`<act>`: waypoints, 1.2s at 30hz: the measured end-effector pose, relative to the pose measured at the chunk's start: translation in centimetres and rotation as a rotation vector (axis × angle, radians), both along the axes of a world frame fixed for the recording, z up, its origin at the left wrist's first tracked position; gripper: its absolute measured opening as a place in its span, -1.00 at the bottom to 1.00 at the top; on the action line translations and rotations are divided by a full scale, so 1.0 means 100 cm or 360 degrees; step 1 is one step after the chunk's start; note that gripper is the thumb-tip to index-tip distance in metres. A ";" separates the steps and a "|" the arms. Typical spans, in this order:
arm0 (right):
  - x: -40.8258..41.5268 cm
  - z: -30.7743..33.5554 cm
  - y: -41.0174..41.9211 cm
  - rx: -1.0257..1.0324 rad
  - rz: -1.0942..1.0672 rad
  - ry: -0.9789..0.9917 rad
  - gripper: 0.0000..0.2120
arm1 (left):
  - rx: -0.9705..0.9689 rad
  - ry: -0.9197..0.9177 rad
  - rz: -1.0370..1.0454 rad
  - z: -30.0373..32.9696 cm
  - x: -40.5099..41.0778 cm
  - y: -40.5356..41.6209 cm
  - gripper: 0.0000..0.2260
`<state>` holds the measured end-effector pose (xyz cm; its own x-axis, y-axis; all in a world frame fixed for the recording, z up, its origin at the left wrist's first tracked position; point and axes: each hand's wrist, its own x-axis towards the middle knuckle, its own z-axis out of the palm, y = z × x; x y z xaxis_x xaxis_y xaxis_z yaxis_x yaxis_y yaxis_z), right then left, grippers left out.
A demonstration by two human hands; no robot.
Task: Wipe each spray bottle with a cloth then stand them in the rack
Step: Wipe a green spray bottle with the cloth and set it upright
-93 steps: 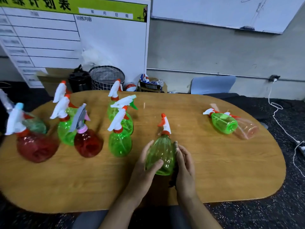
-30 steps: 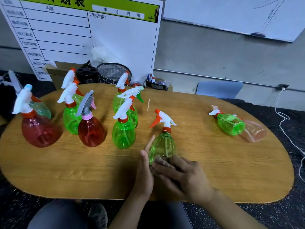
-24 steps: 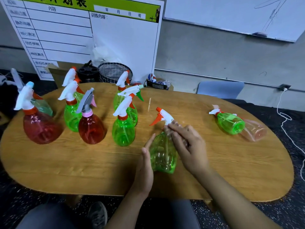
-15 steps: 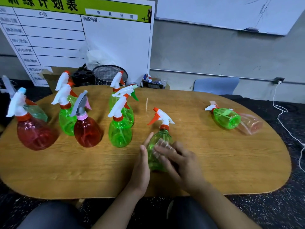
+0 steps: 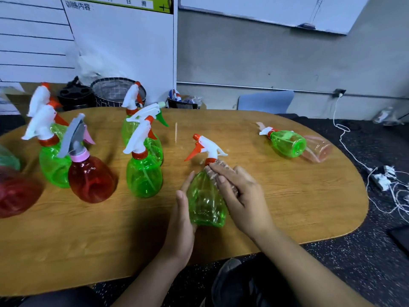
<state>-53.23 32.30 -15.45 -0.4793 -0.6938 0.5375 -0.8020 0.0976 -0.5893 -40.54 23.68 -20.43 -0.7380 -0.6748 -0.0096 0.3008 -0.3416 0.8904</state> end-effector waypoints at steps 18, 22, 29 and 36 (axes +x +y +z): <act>0.046 -0.038 -0.004 -0.0649 -0.0288 -0.1535 -0.80 | -0.0004 0.0101 -0.0049 0.001 0.002 -0.008 -0.22; 0.054 -0.035 -0.001 -0.0650 -0.0309 -0.1392 -0.77 | -0.0060 0.0075 -0.0124 -0.002 0.006 -0.012 -0.46; 0.035 -0.021 0.002 -0.0390 -0.0271 -0.0623 -0.73 | -0.0183 0.0022 0.0010 -0.004 0.009 -0.013 -0.47; 0.006 0.015 -0.017 0.0152 -0.0203 0.0169 -0.69 | -0.0291 0.0020 0.0016 -0.009 0.007 -0.013 -0.49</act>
<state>-52.61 30.63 -13.90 -0.5108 -0.6813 0.5244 -0.8368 0.2539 -0.4851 -39.83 22.42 -21.36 -0.7306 -0.6717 0.1231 0.3149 -0.1715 0.9335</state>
